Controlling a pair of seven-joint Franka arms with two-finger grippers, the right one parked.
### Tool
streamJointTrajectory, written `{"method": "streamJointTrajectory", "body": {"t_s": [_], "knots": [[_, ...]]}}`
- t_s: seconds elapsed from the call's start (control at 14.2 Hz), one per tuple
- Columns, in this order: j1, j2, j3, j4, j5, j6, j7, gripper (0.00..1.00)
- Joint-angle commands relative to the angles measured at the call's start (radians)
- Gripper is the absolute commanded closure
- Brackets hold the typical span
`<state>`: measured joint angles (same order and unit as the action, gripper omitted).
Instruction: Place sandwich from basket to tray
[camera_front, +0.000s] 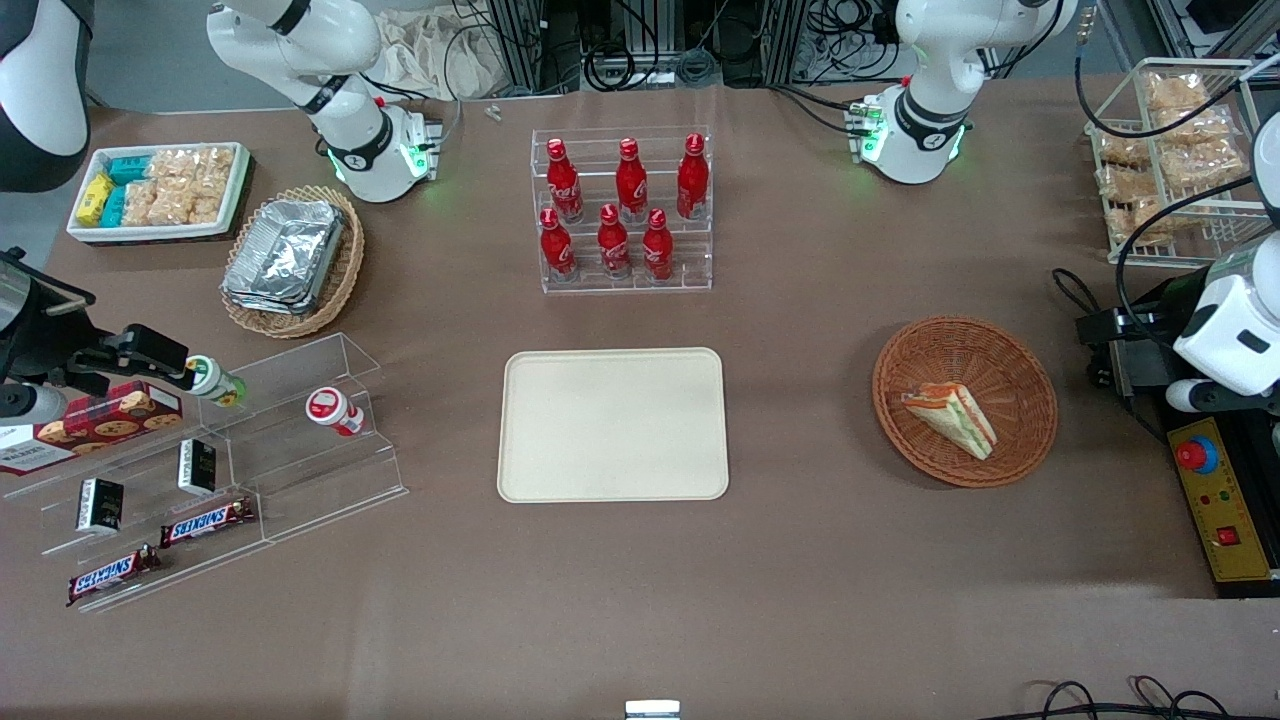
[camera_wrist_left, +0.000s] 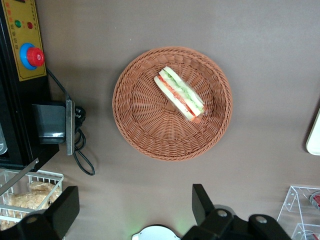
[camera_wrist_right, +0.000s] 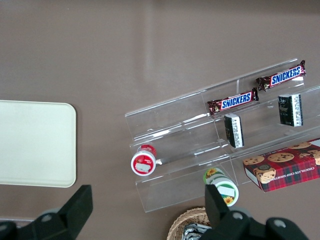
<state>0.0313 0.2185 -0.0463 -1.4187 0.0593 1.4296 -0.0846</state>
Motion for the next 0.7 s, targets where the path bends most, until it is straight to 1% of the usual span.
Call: {"method": "streamJointTrajectory", "body": {"t_s": [0.0, 0.28, 0.49, 0.63], "knots": [[-0.014, 0.016, 0.019, 0.046, -0.019, -0.009, 0.006, 0.0], [-0.013, 0.019, 0.017, 0.032, -0.018, -0.018, 0.013, 0.0], [-0.011, -0.017, 0.019, -0.051, -0.024, -0.001, 0.003, 0.0], [-0.013, -0.059, 0.017, -0.148, -0.029, 0.053, 0.0, 0.0]]}}
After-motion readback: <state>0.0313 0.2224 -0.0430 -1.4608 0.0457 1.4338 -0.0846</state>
